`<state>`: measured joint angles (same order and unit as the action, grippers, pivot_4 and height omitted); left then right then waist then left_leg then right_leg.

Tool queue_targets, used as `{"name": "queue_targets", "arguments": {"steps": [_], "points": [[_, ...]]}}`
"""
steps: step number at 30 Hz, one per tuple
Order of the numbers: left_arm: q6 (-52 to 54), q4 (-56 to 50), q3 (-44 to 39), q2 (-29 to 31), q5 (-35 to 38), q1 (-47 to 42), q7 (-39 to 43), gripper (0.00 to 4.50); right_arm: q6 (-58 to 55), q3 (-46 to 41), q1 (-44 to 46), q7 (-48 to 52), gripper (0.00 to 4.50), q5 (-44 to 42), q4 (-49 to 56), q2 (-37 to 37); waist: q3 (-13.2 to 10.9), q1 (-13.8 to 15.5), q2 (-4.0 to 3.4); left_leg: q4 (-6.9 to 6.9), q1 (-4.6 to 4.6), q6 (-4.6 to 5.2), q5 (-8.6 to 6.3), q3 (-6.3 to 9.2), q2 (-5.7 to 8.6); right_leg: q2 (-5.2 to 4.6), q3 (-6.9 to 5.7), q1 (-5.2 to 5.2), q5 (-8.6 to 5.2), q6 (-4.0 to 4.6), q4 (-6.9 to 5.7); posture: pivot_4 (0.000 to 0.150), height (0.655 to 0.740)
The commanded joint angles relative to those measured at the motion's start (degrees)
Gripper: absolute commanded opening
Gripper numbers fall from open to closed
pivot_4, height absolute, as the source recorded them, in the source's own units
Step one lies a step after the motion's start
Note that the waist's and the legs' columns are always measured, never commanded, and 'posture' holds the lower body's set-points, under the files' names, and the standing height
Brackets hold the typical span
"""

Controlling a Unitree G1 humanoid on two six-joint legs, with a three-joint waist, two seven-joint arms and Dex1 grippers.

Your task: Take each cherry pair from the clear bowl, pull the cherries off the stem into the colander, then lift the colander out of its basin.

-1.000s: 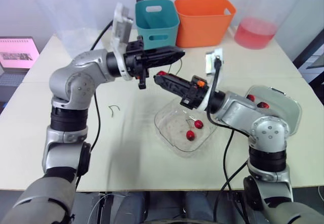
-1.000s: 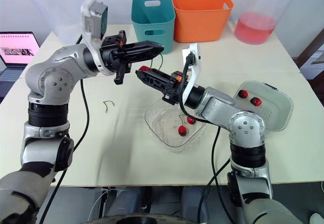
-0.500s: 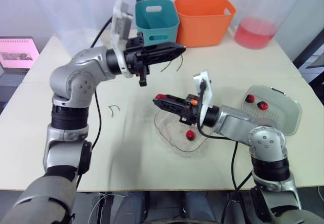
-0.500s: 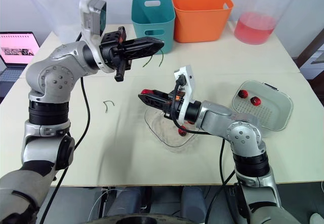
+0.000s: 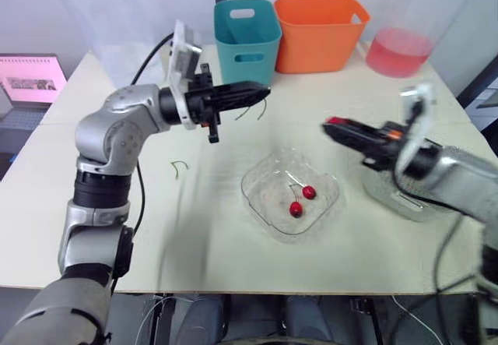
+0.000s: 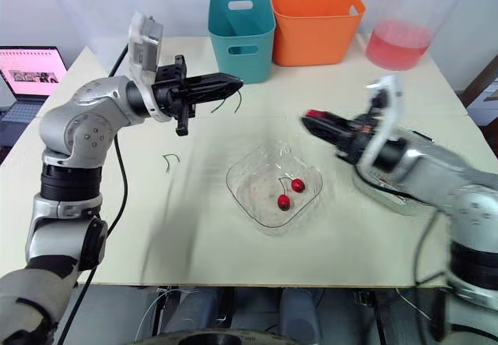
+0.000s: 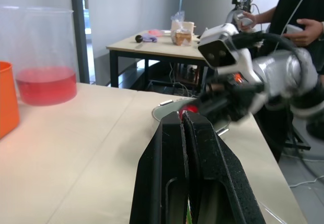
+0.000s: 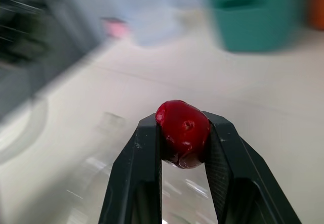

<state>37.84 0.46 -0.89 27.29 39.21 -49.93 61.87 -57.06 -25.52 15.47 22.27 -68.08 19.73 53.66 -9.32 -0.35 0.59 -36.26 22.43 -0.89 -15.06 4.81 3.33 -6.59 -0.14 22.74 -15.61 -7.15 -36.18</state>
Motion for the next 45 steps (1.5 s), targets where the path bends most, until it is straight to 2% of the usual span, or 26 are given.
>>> {"name": "queue_targets", "arguments": {"steps": [1, 6, 11, 16, 19, 25, 26, 29, 32, 37, 42, 45], "points": [[-1.0, -1.8, -0.2, 0.3, -0.1, 0.6, 0.6, 0.0, 2.1, -7.2, -7.7, 8.9, 0.91, 8.1, -1.8, 7.2, 0.0, -0.2, -0.01, -0.01, 0.0, 0.01, -0.01, 0.0, 0.0, 0.0, 0.0, 0.0, 0.0, 0.0, -0.01, 0.15, 0.74], [-2.3, -0.4, 0.6, -0.2, -1.5, 1.1, 1.1, 0.0, 5.6, -9.6, -15.9, 15.2, 0.91, 17.3, -4.8, 11.2, 0.0, -0.7, -0.03, 0.0, -0.11, 0.02, -0.01, -0.05, -0.06, 0.15, 0.06, -0.02, 0.0, 0.0, -0.07, 0.15, 0.74], [-4.1, 0.6, 1.9, -0.5, -3.3, 1.0, 1.8, 0.0, 7.9, -8.2, -16.5, 17.8, 0.91, 22.3, -6.9, 10.8, 0.0, -0.3, -0.03, -0.05, -0.09, 0.01, 0.0, -0.03, -0.06, 0.13, 0.07, -0.03, 0.0, 0.0, -0.07, 0.15, 0.74], [-4.7, 1.2, 1.9, -0.5, -4.1, 0.9, 2.1, 0.0, 8.6, -6.2, -15.7, 18.7, 2.92, 25.5, -7.6, 10.1, 0.0, -0.3, -0.03, -0.06, -0.08, 0.0, 0.0, 0.01, -0.07, 0.1, 0.06, -0.04, 0.0, 0.0, -0.06, 0.15, 0.74], [-5.2, 1.8, 1.7, -0.3, -4.7, 1.0, 2.0, 0.0, 8.7, -5.8, -13.8, 18.0, 4.43, 26.7, -8.4, 9.2, 0.0, -0.3, -0.03, -0.07, -0.08, 0.0, 0.0, 0.01, -0.07, 0.1, 0.06, -0.05, 0.0, 0.0, -0.05, 0.15, 0.74], [-4.8, 2.7, 0.5, 1.0, -5.3, 1.0, 1.5, 0.0, 5.9, -6.6, -7.5, 18.5, 4.43, 23.1, -7.1, 7.7, 0.0, -0.4, -0.04, -0.06, -0.08, -0.02, 0.01, 0.02, -0.08, 0.09, 0.05, -0.04, 0.0, 0.0, -0.05, 0.15, 0.74], [-4.4, 3.1, -0.2, 1.6, -5.5, 1.5, 0.6, 0.0, 4.2, -5.8, -4.5, 17.8, 4.43, 19.8, -5.0, 6.7, 0.0, -0.4, -0.03, -0.06, -0.09, -0.02, 0.01, 0.02, -0.08, 0.09, 0.05, -0.04, 0.0, 0.0, -0.06, 0.15, 0.74], [-2.2, 4.1, -1.2, 4.3, -6.4, 3.7, -1.9, 0.0, -0.1, -2.3, 2.1, 16.2, 4.43, 11.7, 1.7, 3.5, 0.0, -0.8, -0.1, -0.03, -0.12, -0.03, 0.01, 0.03, -0.13, 0.12, 0.07, -0.01, 0.0, 0.0, -0.07, 0.15, 0.74], [2.6, 6.1, -4.2, 6.3, -5.8, 7.3, -6.5, 0.0, -2.5, 5.5, 9.1, 11.2, 4.43, 8.3, 8.7, -1.5, 0.0, -0.8, -0.1, 0.02, -0.13, -0.03, 0.01, 0.09, -0.17, 0.16, 0.06, 0.01, 0.0, 0.0, -0.07, 0.15, 0.74], [11.1, -0.6, -13.3, 10.5, -1.3, 21.1, -11.6, 0.0, -5.3, 25.0, 21.7, 2.6, 4.43, 10.0, 17.1, -15.6, 0.0, -1.0, -0.09, 0.03, 0.0, -0.34, 0.19, 0.15, -0.17, 0.11, 0.1, 0.27, 0.0, 0.0, -0.16, 0.15, 0.74], [14.5, -6.4, -19.8, 14.6, 1.2, 34.2, -12.7, 0.0, -3.7, 36.3, 24.2, 4.5, 4.43, 15.6, 18.5, -19.8, 0.1, 0.2, 0.02, 0.09, 0.17, -0.5, 0.27, 0.26, -0.06, -0.03, 0.12, 0.43, 0.0, 0.01, -0.15, 0.15, 0.74], [12.9, -5.6, -20.7, 14.7, 0.2, 37.2, -13.9, 0.0, -1.1, 40.6, 24.3, 7.2, 4.43, 20.2, 16.4, -20.0, 0.1, 0.8, 0.02, 0.09, 0.08, -0.32, 0.17, 0.23, 0.04, -0.15, 0.14, 0.38, 0.02, 0.04, -0.04, 0.15, 0.74]]}}
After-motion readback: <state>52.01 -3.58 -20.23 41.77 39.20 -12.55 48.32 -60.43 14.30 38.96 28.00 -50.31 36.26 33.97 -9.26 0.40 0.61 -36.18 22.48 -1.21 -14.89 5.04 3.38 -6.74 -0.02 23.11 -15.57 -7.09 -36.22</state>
